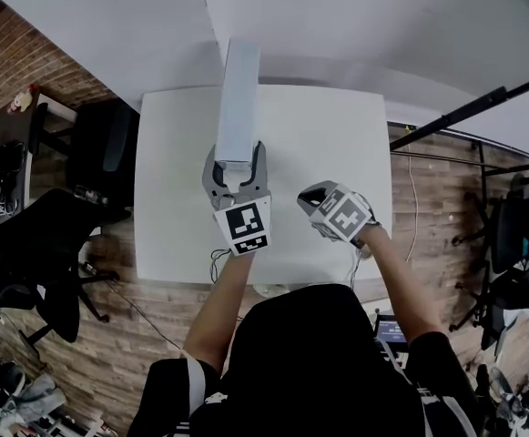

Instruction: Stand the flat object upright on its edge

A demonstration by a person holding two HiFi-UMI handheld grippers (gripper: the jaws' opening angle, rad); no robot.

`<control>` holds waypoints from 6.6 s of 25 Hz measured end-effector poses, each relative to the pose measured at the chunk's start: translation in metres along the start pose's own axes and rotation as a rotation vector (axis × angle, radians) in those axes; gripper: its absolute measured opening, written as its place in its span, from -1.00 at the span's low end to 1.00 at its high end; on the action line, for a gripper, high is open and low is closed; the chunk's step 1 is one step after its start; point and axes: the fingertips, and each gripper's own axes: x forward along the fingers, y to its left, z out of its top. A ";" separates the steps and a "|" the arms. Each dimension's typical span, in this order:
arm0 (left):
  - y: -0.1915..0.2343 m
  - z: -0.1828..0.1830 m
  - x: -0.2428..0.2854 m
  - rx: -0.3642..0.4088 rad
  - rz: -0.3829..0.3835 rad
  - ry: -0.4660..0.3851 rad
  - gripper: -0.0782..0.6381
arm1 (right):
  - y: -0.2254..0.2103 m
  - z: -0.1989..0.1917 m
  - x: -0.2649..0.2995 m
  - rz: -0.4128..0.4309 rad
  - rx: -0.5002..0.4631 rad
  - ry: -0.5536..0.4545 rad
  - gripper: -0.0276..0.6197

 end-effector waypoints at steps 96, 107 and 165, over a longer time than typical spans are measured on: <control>0.002 0.032 -0.203 -0.026 -0.193 -0.005 -0.69 | 0.115 0.074 -0.086 -0.174 -0.095 -0.395 -0.79; 0.006 0.054 -0.270 -0.002 -0.156 -0.039 -0.74 | 0.172 0.079 -0.106 -0.137 -0.196 -0.465 -0.79; -0.201 0.108 -0.315 0.034 0.002 -0.096 -0.74 | 0.145 -0.043 -0.297 -0.027 -0.259 -0.824 -0.79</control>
